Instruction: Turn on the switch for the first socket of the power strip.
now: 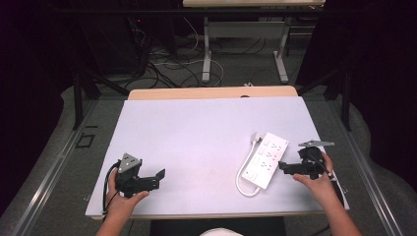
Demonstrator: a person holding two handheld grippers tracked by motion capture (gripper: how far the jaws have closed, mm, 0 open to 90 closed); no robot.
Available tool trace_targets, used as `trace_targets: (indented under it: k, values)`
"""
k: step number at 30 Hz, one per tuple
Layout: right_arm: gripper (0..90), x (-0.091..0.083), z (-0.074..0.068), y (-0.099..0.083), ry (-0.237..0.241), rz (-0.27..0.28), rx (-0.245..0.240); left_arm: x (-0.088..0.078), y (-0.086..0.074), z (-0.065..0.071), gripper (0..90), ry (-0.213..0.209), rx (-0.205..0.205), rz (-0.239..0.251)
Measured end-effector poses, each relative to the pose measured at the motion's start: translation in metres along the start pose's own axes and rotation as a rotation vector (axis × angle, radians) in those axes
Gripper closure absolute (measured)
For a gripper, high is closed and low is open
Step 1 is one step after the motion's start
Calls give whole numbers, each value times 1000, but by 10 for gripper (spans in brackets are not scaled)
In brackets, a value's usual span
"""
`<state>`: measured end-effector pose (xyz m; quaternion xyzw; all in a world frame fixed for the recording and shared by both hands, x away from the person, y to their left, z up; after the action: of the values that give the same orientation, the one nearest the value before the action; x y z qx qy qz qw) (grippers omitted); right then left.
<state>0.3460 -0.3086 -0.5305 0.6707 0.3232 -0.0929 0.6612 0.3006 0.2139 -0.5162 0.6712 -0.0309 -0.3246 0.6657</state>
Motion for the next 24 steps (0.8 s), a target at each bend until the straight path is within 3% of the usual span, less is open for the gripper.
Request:
trace_targets:
  k: [5,13,15,24]
  values:
    - [0,1,10,-6,-27,5,28,0,0,-1,59,2,6,1]
    - [0,1,23,-10,-54,37,74,1,-1,-1,59,3,-16,-2]
    - [0,1,25,-11,-58,44,65,1,-1,-2,59,5,-2,-11]
    - [0,0,29,-14,-86,66,63,3,-2,-4,59,11,-15,-10]
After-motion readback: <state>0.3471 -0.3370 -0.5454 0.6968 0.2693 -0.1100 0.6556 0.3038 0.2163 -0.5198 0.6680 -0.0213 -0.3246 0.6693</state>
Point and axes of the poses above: each handheld gripper's, and its own axes: x roughly forward along the jaws, y roughly out of its top, z roughly to its right, the point moved 1 cm from there along x, roughly forward along the jaws, and after that the axes turned 12 degrees about z, right-handed, at the moved point
